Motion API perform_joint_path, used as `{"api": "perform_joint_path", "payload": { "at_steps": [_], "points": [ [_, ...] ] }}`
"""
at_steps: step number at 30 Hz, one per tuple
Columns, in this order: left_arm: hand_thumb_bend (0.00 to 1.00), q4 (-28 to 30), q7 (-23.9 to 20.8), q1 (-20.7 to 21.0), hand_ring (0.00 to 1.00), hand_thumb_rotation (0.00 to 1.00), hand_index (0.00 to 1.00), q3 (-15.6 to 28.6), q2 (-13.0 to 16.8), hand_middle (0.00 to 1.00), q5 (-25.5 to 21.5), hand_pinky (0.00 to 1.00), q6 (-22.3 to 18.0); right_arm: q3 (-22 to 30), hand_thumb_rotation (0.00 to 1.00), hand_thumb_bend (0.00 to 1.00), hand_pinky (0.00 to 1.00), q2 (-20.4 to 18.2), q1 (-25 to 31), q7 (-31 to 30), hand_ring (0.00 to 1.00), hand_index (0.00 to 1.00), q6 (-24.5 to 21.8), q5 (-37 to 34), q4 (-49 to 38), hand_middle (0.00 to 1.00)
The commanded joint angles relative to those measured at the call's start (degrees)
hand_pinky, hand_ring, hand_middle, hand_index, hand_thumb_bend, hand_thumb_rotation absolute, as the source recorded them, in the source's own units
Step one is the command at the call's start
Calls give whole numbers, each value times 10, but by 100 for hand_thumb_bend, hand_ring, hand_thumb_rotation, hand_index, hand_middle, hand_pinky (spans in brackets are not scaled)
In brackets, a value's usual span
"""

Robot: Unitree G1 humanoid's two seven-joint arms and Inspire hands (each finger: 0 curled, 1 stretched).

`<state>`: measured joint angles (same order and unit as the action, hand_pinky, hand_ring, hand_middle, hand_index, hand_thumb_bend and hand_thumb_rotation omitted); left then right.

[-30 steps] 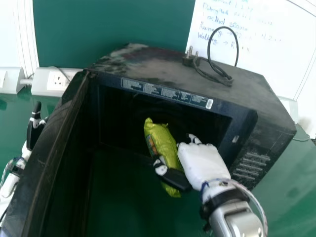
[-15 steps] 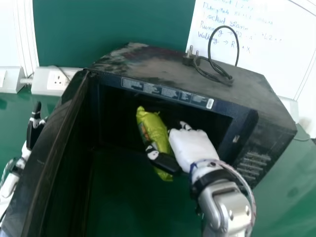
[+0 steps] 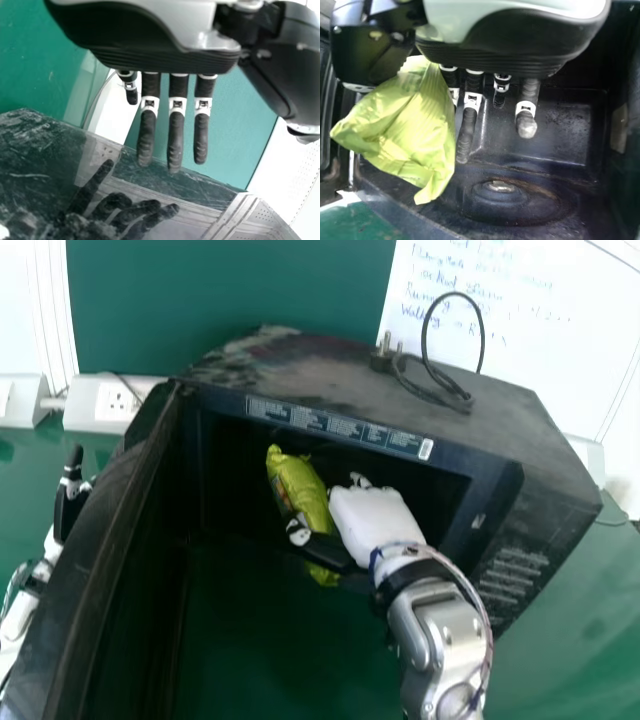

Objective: Put biscuit inside oven

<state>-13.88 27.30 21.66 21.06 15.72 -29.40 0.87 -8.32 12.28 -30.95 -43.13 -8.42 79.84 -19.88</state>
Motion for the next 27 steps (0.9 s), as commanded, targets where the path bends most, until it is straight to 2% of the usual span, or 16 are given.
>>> {"api": "perform_joint_path", "payload": {
  "at_steps": [1, 9, 15, 27],
  "points": [
    [51, 6, -2, -8, 32, 7, 49, -2, -2, 41, 0, 25, 2, -10, 0, 53, 10, 10, -17, 33, 17, 48, -7, -5, 28, 47],
    [52, 7, -4, -8, 31, 7, 49, -4, -2, 40, 3, 24, 2, -22, 0, 53, 14, 23, -74, 146, 21, 48, -21, -52, 154, 47],
    [52, 10, -3, -10, 31, 7, 49, -6, -4, 40, 2, 24, 0, -47, 0, 53, 10, 48, -118, 248, 17, 48, -13, -84, 265, 47],
    [52, 13, -10, -10, 31, 7, 49, -7, -3, 40, 1, 25, 8, -87, 0, 53, 10, 80, -181, 347, 17, 49, -18, -139, 402, 47]
  ]
}}
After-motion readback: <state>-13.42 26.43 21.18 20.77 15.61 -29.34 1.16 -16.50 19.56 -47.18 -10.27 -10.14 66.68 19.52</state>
